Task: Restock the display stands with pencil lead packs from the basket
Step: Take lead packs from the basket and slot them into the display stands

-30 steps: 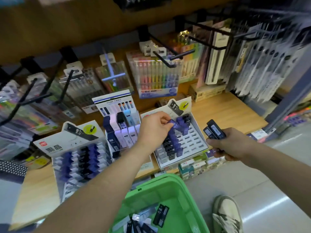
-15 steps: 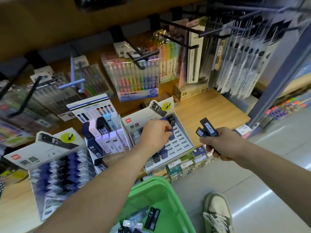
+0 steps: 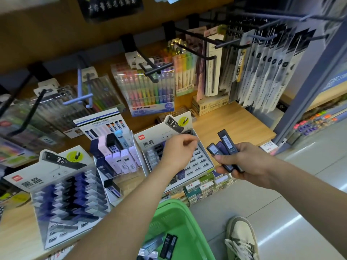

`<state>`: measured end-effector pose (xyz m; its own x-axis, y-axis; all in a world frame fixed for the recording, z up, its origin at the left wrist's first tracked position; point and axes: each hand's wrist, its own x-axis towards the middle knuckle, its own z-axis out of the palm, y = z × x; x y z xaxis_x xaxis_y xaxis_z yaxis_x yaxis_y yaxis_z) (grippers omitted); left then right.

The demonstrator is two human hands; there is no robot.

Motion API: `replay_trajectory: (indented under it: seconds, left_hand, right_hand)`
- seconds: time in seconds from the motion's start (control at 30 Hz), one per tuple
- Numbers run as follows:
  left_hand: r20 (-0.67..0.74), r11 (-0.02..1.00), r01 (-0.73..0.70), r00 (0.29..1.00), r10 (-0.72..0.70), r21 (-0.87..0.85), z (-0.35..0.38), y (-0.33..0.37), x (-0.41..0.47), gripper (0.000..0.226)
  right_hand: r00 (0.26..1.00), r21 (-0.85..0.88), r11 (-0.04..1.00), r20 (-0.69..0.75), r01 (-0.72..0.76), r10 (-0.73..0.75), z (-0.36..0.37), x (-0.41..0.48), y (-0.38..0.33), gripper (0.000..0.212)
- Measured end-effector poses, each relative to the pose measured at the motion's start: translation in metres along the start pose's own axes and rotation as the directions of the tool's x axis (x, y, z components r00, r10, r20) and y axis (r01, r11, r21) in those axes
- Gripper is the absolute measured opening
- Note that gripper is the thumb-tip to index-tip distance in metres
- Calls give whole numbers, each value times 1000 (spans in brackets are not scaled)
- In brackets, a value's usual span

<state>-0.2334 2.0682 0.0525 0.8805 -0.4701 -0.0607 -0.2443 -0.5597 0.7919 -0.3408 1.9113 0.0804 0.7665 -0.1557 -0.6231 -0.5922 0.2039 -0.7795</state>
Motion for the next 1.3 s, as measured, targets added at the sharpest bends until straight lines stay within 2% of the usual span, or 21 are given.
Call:
replay_trajectory:
  seconds: [0.03,0.07,0.1,0.13,0.2,0.3,0.43,0.57,0.63,0.7,0.77,0.83,0.9,0.97,1.03,1.17,1.3]
  left_hand:
    - [90,942,89,994,-63,-323,-2,10,-9,22]
    - [169,836,153,983,-74,-527,-4,15,-17,28]
    - [207,797,160,977,-45,-583,-4,17,-25,33]
    - [203,825,124,979,-12,-551,-4,18,-32,36]
    - [103,920,17,994,25,-391,-1,20,-42,36]
    - [-40,940,-71,997,61,-334,1,21,-49,26]
    - [-26,929,27,999,-39,-369,-3,17,-55,14]
    - [-3,907,119,991,-132,-404,-5,8,-58,10]
    - [24,896,140,989,-144,-422,-6,4,-57,8]
    - [56,838,175,984,-171,-517,-6,3,-57,8]
    - [24,775,189,975,-220,-603,-6,2,-57,15]
    - [-37,756,166,969,-244,-633,-8,1,-53,10]
    - [-112,810,120,968,-223,-574,-11,0,-44,17]
    - [-207,933,67,967,-148,-354,-17,0,-29,20]
    - [-263,994,15,964,-44,-111,-20,1,-12,17]
    - [-246,977,-25,966,78,211,-13,1,16,22]
    - [-144,915,-65,981,132,399,-1,-7,31,19]
  right_hand:
    - [1000,8,1000,11,3,-3,1,-1,-1,15]
    - [1000,15,1000,22,8,-9,2,-2,-2,18]
    - [999,23,1000,32,13,-13,3,-2,-3,21]
    - [999,37,999,40,12,-13,3,-2,-3,26]
    - [999,62,998,46,-5,2,4,-3,-4,36]
    - [998,95,994,45,-50,46,7,-5,-7,41]
    - [998,180,982,17,-60,58,10,-5,-12,30]
    - [999,194,980,28,-47,42,13,-8,-13,32]
    - [999,144,989,34,-30,25,13,-9,-12,28]
    - [999,91,996,50,-20,16,14,-9,-10,22]
    - [998,60,998,59,-25,21,15,-9,-8,21]
    - [1000,9,1000,9,-25,25,15,-8,-6,24]
    - [997,-75,997,-77,-27,21,13,-7,-5,22]
    - [992,-104,994,-128,-29,16,10,-7,-5,14]
    - [988,-79,997,-156,-14,1,6,-7,-5,11]
    - [985,-16,999,-168,29,-32,-1,-8,-2,17]
    - [987,1,998,-150,63,-63,-7,-7,-1,18]
